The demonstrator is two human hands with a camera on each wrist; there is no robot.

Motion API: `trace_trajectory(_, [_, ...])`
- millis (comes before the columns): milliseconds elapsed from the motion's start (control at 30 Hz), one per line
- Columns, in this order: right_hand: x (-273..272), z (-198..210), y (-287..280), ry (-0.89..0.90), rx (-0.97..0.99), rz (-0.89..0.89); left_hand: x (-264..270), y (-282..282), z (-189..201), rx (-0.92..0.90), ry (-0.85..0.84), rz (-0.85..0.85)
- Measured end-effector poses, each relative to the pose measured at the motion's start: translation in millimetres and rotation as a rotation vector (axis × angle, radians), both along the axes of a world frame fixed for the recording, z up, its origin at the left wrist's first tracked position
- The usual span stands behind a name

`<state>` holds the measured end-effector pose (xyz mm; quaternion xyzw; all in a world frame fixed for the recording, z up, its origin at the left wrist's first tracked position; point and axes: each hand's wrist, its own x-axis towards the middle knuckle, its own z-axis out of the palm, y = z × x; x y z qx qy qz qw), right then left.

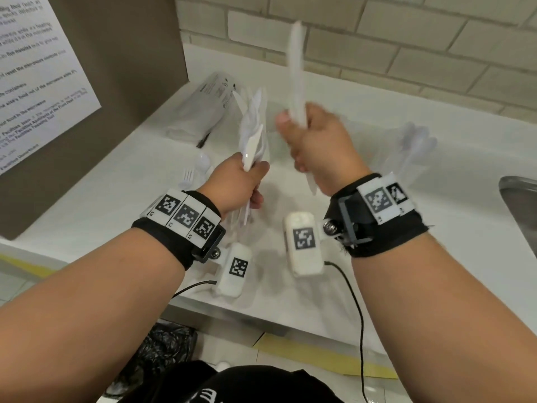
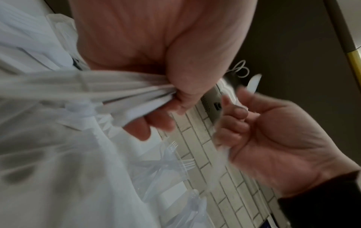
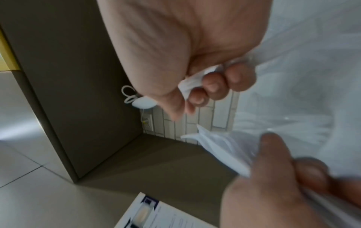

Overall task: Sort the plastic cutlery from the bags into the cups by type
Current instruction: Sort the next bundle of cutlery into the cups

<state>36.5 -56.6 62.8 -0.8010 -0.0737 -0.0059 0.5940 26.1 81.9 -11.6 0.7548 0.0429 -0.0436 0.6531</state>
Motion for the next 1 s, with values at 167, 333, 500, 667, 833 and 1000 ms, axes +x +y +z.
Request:
trace_trajectory(167, [-3.6,-25.6,18.9,0.014,-0.139,0.018,0.3,-4.5,2.6,0.027,-0.012,0.005])
trace_trajectory(333, [-1.6,-21.4,22.3,-0.019,-0.160,-0.032,-2.4,-4.5,-2.3,0.057,-0.052,0.071])
trace_trajectory(500, [-2.2,-8.2,23.3,0.023,-0.044,-0.055,-5.3,-0.6,-3.6,0.023,-0.075,0.092])
trace_trajectory(667, [6.0,23.1,13.0,-0.121,0.159,-0.180,-12.4,3.8,-1.9,-0.060,-0.111,0.031])
trace_trajectory(833, [26.6,56.8,-5.7,-0.294,0.287,-0.278,-20.0,14.5,-1.1,-0.265,-0.054,-0.092])
trace_trajectory(1000, [63.5,51.5,14.9,-0.334,0.329,-0.217,-19.9,29.5,-2.2,-0.309,-0.023,-0.114])
